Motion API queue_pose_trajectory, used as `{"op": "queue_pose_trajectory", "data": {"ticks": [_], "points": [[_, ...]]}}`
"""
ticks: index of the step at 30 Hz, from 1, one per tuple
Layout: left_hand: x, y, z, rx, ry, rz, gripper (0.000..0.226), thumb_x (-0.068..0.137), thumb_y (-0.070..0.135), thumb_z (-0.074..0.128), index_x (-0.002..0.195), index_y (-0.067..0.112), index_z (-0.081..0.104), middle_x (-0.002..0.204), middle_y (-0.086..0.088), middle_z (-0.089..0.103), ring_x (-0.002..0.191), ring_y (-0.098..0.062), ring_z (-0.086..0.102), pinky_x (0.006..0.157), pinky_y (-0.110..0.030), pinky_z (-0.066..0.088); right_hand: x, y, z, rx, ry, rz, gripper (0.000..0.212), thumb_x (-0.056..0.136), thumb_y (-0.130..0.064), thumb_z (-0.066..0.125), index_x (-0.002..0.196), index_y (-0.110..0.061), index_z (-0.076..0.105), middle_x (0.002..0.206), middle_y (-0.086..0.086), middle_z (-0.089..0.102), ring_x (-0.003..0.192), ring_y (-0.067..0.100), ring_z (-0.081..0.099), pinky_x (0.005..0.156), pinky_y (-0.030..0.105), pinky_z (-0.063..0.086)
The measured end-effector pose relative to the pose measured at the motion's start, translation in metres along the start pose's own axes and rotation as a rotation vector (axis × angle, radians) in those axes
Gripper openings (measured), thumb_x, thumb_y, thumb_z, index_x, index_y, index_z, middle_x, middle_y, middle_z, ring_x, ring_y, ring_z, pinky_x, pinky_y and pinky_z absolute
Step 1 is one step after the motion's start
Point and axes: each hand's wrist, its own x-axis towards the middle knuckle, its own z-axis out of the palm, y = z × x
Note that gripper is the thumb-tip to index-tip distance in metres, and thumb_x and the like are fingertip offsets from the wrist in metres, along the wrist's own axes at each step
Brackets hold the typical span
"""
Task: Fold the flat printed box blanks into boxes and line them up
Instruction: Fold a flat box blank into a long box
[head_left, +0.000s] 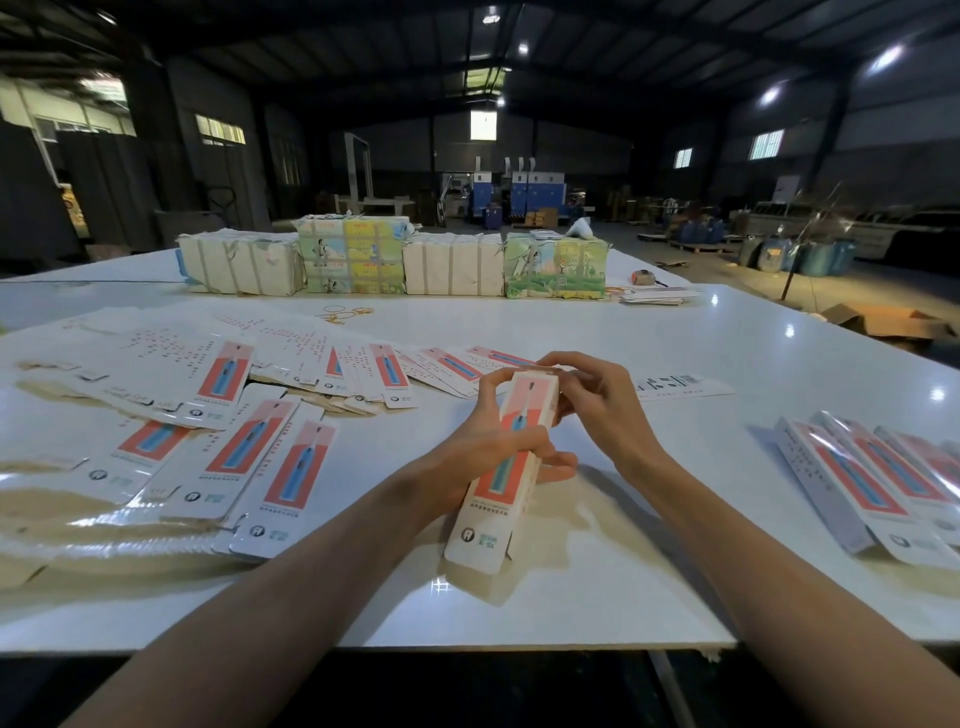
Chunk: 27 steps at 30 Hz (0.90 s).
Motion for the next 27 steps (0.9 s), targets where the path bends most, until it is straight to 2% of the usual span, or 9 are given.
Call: {"op": "queue_pose_trajectory", "data": {"ticks": [2, 4, 6, 9, 12, 16, 21, 24, 27], "points": [[-0.002, 0.001, 0.0, -0.006, -0.005, 0.005, 0.101, 0.057, 0.03, 0.093, 0.135, 0.048, 0.031, 0.108, 0.006, 0.064, 0.08, -0.006, 0.078, 0.062, -0.018, 0.059, 0.003, 0.0, 0.0, 0.056, -0.028, 0.053, 0.024, 0.106, -0.005, 0.054, 0.107, -0.011, 0.077, 0.101, 0.003, 0.081, 0.088, 0.021, 0.077, 0.073, 0.03, 0.061], [-0.003, 0.001, 0.001, -0.005, -0.012, 0.013, 0.091, 0.066, 0.021, 0.09, 0.13, 0.049, 0.032, 0.109, 0.005, 0.063, 0.08, -0.006, 0.078, 0.062, -0.018, 0.058, 0.005, -0.002, -0.002, 0.228, -0.065, 0.161, 0.022, 0.107, -0.015, 0.057, 0.106, -0.003, 0.076, 0.106, 0.009, 0.081, 0.093, 0.022, 0.077, 0.075, 0.027, 0.06], [-0.003, 0.0, 0.001, 0.0, -0.008, 0.031, 0.082, 0.073, 0.014, 0.086, 0.126, 0.051, 0.034, 0.109, 0.004, 0.062, 0.08, -0.004, 0.077, 0.061, -0.018, 0.058, 0.005, -0.004, -0.004, 0.369, -0.075, 0.256, 0.029, 0.107, -0.024, 0.061, 0.109, 0.002, 0.074, 0.104, 0.015, 0.08, 0.091, 0.026, 0.077, 0.074, 0.027, 0.06], [-0.001, 0.0, 0.001, 0.038, 0.014, 0.041, 0.085, 0.079, 0.008, 0.085, 0.132, 0.047, 0.03, 0.111, 0.004, 0.061, 0.079, -0.002, 0.076, 0.061, -0.017, 0.058, 0.004, -0.003, -0.005, 0.44, -0.076, 0.324, 0.02, 0.101, -0.014, 0.069, 0.11, 0.003, 0.076, 0.101, 0.019, 0.08, 0.09, 0.026, 0.077, 0.071, 0.028, 0.061], [-0.001, -0.001, 0.0, 0.059, 0.021, 0.048, 0.085, 0.077, 0.009, 0.086, 0.125, 0.052, 0.031, 0.111, 0.004, 0.062, 0.081, -0.002, 0.077, 0.061, -0.017, 0.058, 0.005, -0.005, -0.007, 0.504, -0.066, 0.394, 0.011, 0.097, -0.006, 0.07, 0.101, -0.001, 0.079, 0.098, 0.018, 0.079, 0.087, 0.023, 0.077, 0.068, 0.028, 0.062], [0.002, -0.002, 0.002, 0.101, 0.041, 0.058, 0.083, 0.074, 0.008, 0.091, 0.104, 0.065, 0.039, 0.112, 0.001, 0.064, 0.084, -0.006, 0.078, 0.062, -0.019, 0.059, 0.006, -0.004, -0.01, 0.526, -0.046, 0.442, 0.01, 0.094, -0.001, 0.07, 0.098, -0.001, 0.079, 0.097, 0.018, 0.078, 0.087, 0.023, 0.076, 0.076, 0.032, 0.066], [0.002, 0.002, 0.005, 0.198, 0.069, -0.063, 0.1, 0.069, 0.018, 0.094, 0.118, 0.073, 0.026, 0.118, -0.003, 0.063, 0.088, -0.021, 0.08, 0.067, -0.031, 0.064, 0.007, -0.003, -0.011, 0.481, -0.039, 0.444, 0.012, 0.094, 0.004, 0.067, 0.095, 0.0, 0.078, 0.096, 0.018, 0.079, 0.087, 0.023, 0.077, 0.08, 0.034, 0.065], [0.002, 0.002, 0.005, 0.191, 0.049, -0.077, 0.105, 0.068, 0.018, 0.093, 0.116, 0.08, 0.024, 0.116, -0.002, 0.063, 0.084, -0.017, 0.08, 0.063, -0.029, 0.063, 0.006, -0.003, -0.012, 0.454, -0.057, 0.438, 0.013, 0.095, 0.004, 0.065, 0.098, 0.002, 0.078, 0.099, 0.019, 0.079, 0.089, 0.024, 0.078, 0.079, 0.033, 0.066], [-0.001, 0.004, 0.005, 0.212, 0.044, -0.079, 0.103, 0.07, 0.017, 0.093, 0.118, 0.077, 0.025, 0.115, -0.002, 0.063, 0.082, -0.012, 0.079, 0.061, -0.026, 0.061, 0.005, -0.003, -0.012, 0.446, -0.062, 0.435, 0.014, 0.095, 0.004, 0.064, 0.1, 0.004, 0.078, 0.103, 0.021, 0.079, 0.091, 0.025, 0.078, 0.08, 0.033, 0.065]]}}
